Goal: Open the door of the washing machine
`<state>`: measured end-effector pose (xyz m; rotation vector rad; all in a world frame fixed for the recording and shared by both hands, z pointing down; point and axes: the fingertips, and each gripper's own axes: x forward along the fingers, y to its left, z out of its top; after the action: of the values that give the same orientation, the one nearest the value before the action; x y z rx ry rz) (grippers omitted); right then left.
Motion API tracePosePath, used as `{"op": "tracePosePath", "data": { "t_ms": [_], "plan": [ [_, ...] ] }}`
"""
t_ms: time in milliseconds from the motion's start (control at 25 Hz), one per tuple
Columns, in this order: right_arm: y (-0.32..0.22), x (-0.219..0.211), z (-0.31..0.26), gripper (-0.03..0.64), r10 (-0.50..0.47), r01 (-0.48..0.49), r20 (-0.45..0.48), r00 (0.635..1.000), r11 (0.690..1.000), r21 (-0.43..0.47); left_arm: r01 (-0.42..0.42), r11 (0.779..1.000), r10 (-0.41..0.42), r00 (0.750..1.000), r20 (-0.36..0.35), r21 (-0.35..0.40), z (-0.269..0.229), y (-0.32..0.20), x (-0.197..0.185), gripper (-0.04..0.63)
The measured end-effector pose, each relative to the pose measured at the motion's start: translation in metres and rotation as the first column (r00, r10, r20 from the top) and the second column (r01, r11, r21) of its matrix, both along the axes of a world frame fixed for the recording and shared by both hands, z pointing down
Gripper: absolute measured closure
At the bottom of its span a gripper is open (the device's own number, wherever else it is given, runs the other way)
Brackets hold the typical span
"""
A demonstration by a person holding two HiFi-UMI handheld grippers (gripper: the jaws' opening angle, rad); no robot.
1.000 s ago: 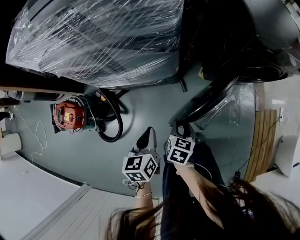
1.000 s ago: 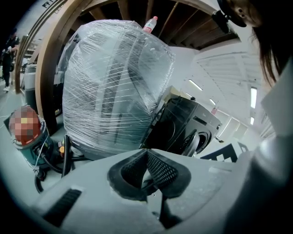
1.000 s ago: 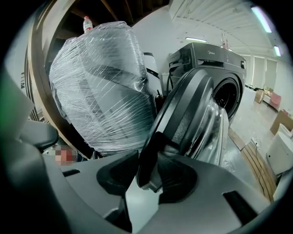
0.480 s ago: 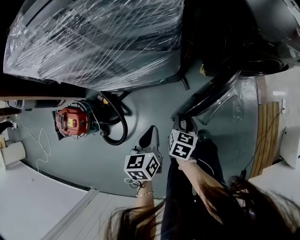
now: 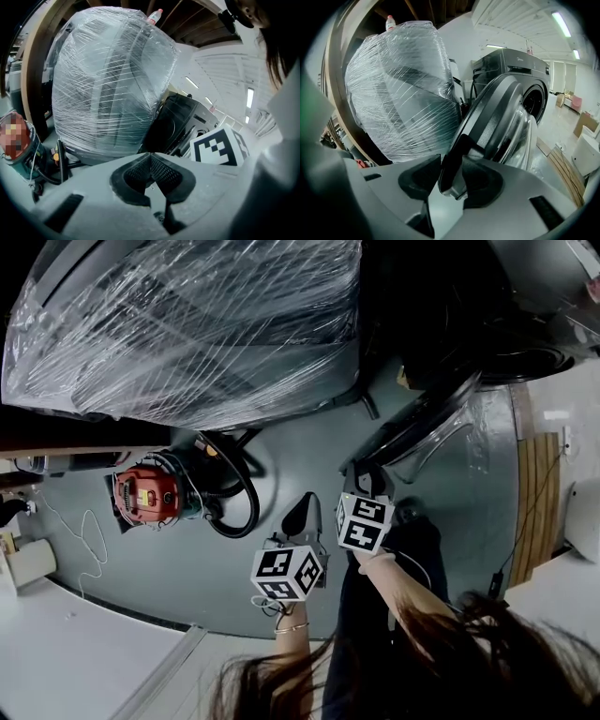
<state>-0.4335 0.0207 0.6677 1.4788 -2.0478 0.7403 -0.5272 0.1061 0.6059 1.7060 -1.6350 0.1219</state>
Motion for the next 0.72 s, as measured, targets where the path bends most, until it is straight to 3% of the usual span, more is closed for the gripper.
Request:
{"op": "tracePosePath", "data": {
  "t_ms": [720],
  "plan": [
    [-0.023, -0.032, 0.004, 0.474, 0.007, -0.007, -0.001, 1.0, 1.0, -0.002, 0.026, 1.0, -0.026, 0.999, -0.024, 0.0, 0.008, -0.002, -0.027, 0.58]
  ]
}}
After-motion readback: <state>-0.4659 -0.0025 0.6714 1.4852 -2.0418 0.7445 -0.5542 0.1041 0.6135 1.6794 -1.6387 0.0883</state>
